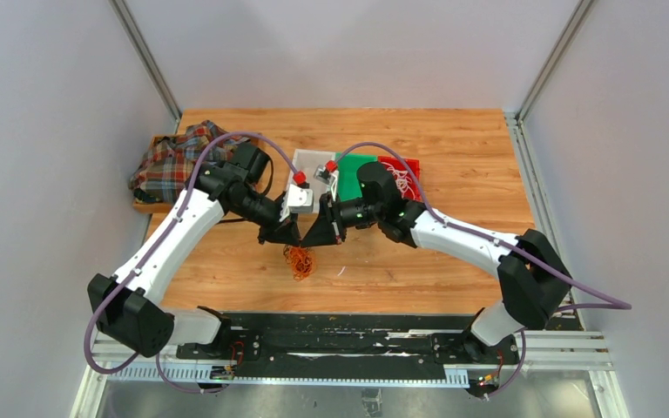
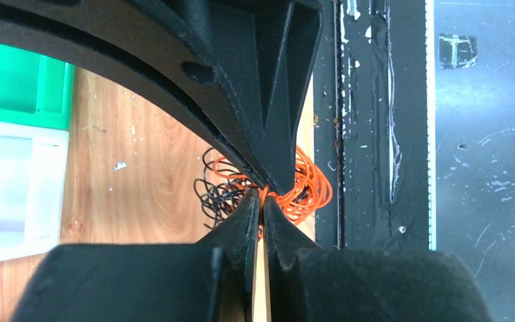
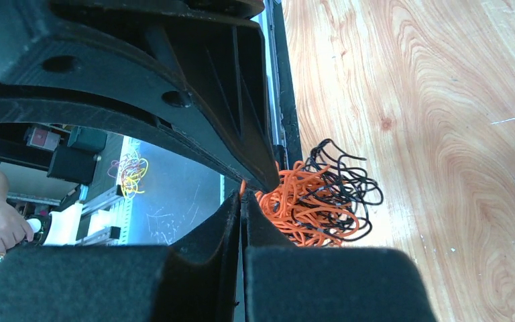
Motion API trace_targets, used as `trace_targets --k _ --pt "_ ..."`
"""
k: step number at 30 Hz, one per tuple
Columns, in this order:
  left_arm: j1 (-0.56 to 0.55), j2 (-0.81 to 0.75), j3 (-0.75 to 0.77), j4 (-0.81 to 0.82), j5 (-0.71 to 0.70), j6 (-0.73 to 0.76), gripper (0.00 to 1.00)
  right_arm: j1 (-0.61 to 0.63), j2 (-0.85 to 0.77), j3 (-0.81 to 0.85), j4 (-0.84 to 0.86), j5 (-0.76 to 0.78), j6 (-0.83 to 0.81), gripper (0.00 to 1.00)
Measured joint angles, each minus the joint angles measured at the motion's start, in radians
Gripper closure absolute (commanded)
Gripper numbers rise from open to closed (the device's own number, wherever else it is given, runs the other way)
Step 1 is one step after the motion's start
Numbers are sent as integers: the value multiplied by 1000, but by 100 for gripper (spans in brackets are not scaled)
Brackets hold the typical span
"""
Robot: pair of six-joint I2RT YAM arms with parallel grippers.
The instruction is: Untangle the cables
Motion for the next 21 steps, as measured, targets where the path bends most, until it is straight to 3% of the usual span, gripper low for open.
trace_targets --k 5,10,12,15,21 --pt "-1 0 7 3 -32 -49 99 0 0 0 8 9 0 98" --pt "-5 -18 7 76 -112 -211 99 0 -14 -16 5 93 -2 61" --pt "-5 -39 1 135 -155 -310 100 0 -41 -43 2 168 -8 51" --pt "-5 -75 -16 217 -203 -454 99 13 -102 -84 -13 313 -31 45" --pt "-5 -105 -34 320 -235 -671 100 76 -179 -110 -2 557 -65 42"
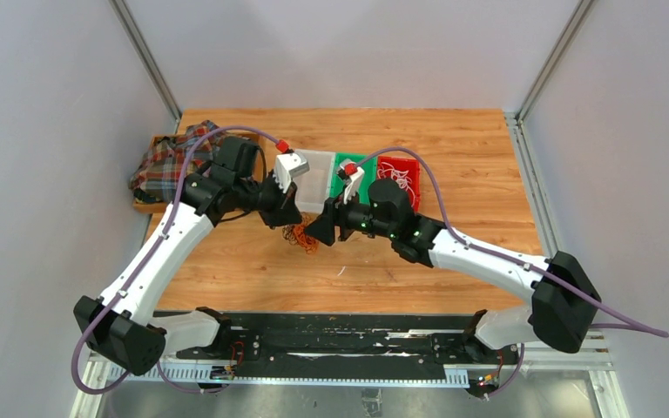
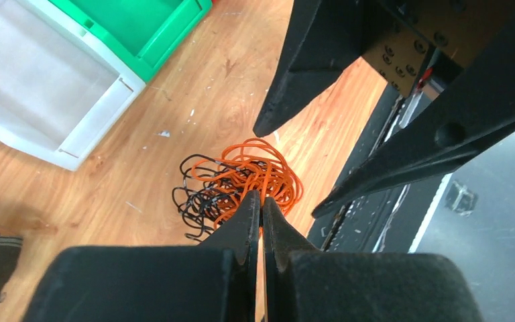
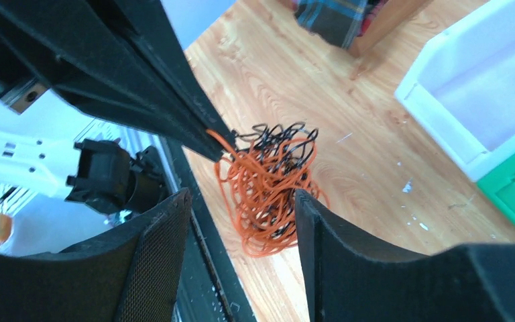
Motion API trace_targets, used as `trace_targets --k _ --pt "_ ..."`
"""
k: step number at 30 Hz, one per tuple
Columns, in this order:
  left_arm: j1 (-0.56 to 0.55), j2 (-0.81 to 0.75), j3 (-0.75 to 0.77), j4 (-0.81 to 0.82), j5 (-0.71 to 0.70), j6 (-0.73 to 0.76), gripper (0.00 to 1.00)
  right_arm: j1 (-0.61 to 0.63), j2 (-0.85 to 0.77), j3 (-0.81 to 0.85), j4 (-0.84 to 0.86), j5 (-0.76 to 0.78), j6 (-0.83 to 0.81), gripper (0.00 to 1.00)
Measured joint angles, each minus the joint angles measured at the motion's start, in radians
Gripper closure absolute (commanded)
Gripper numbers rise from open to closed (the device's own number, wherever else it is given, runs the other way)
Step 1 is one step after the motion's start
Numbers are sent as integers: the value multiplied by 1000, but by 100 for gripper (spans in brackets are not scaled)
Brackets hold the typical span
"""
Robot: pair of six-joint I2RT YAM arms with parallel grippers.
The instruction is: Untangle the cables
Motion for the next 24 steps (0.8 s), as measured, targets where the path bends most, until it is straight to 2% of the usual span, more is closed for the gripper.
trace_targets --k 10,20,24 --pt "0 -18 2 34 28 -117 99 12 11 -12 58 159 17 41" --pt "0 -26 32 34 74 -150 100 12 100 -6 134 174 83 40" --pt "0 -24 77 33 100 -153 100 12 162 -5 203 144 134 36"
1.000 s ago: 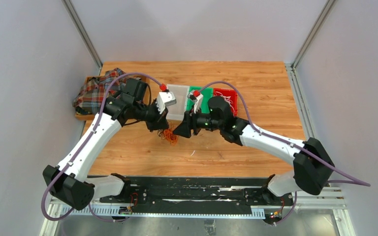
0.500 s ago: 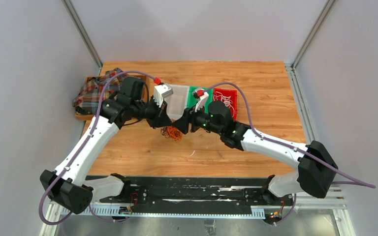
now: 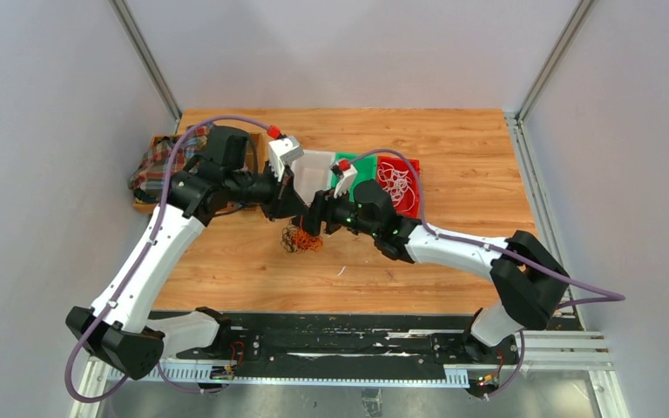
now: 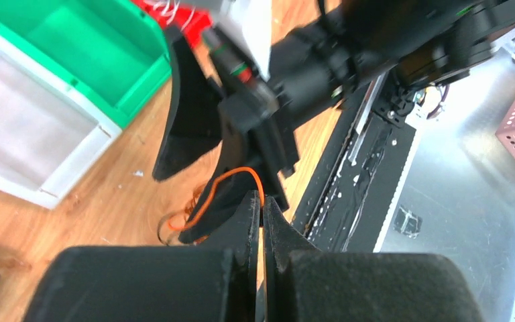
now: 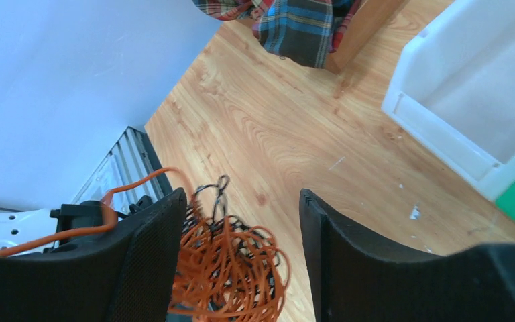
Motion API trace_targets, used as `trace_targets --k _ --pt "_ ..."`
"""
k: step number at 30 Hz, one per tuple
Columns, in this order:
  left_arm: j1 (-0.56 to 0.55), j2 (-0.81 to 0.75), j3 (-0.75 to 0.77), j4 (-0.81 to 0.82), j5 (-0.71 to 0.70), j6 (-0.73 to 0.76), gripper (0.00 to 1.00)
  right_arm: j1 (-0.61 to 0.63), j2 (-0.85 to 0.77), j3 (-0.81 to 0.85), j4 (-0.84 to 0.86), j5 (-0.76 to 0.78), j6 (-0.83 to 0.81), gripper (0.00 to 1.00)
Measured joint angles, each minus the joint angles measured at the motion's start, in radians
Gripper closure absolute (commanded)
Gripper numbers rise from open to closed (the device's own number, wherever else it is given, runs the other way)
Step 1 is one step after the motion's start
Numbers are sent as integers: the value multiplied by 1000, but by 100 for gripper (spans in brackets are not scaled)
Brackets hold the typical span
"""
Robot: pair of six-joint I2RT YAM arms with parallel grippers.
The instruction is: Untangle the cables
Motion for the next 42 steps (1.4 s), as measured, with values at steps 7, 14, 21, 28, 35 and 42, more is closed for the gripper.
trace_targets --k 7,14,21,28,35,42 --pt "0 24 125 -11 24 0 100 3 45 -42 108 -24 53 36" --pt "0 75 259 -89 -3 1 100 3 45 -108 171 50 14 39" --pt "0 46 300 -129 -41 18 100 2 45 -151 114 129 -79 42" --pt "0 29 399 -174 -112 40 100 0 28 -237 100 202 -136 42" --pt "0 -4 534 -174 -211 83 100 -2 -68 -349 70 287 -189 41" --pt "0 -61 612 -97 -330 118 100 -8 -119 -415 10 347 -224 42"
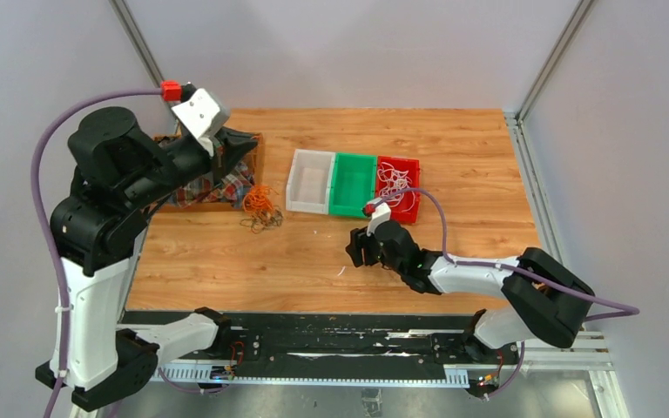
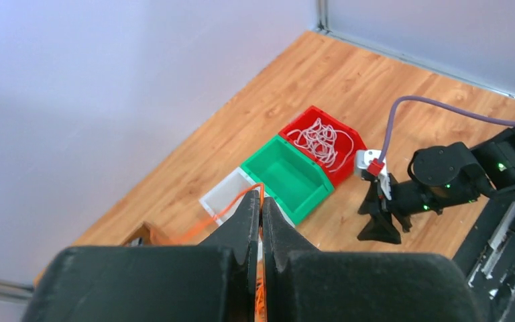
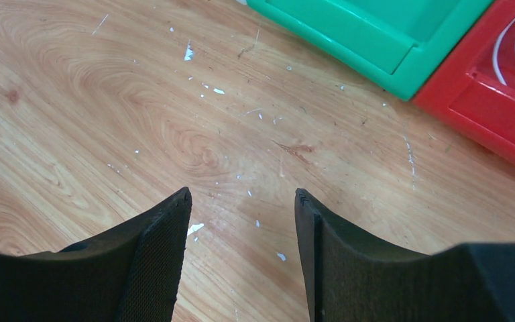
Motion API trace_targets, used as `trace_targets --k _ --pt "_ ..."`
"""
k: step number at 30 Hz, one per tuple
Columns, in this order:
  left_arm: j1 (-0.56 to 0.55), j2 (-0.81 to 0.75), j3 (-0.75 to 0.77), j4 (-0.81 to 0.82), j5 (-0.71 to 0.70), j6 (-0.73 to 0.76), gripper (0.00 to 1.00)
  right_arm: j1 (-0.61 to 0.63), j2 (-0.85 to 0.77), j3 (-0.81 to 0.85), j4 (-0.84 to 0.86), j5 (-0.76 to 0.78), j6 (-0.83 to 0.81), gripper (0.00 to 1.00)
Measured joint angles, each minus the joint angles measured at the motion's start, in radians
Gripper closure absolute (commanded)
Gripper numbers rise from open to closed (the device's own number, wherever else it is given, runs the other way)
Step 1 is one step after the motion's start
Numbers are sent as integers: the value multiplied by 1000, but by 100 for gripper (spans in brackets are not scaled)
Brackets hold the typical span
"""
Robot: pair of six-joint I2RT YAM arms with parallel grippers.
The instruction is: Untangle the cables
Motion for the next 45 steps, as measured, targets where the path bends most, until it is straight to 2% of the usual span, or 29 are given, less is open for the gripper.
trace_targets --k 9,18,23,31,41,45 --pt "0 -45 -142 37 11 -14 100 -8 -137 21 -58 -53 -8 42" --pt "0 -53 -329 35 18 -14 100 0 -245 275 -57 -370 -8 41" --pt "0 -62 -375 35 61 -29 100 3 -208 374 -2 -572 13 41" --pt "0 -62 -378 37 117 -50 100 4 -50 410 139 -768 122 41" --pt "0 -56 -378 37 127 -59 100 9 68 470 299 -831 216 41" --pt "0 -56 -377 37 134 -66 100 20 83 470 319 -827 219 45"
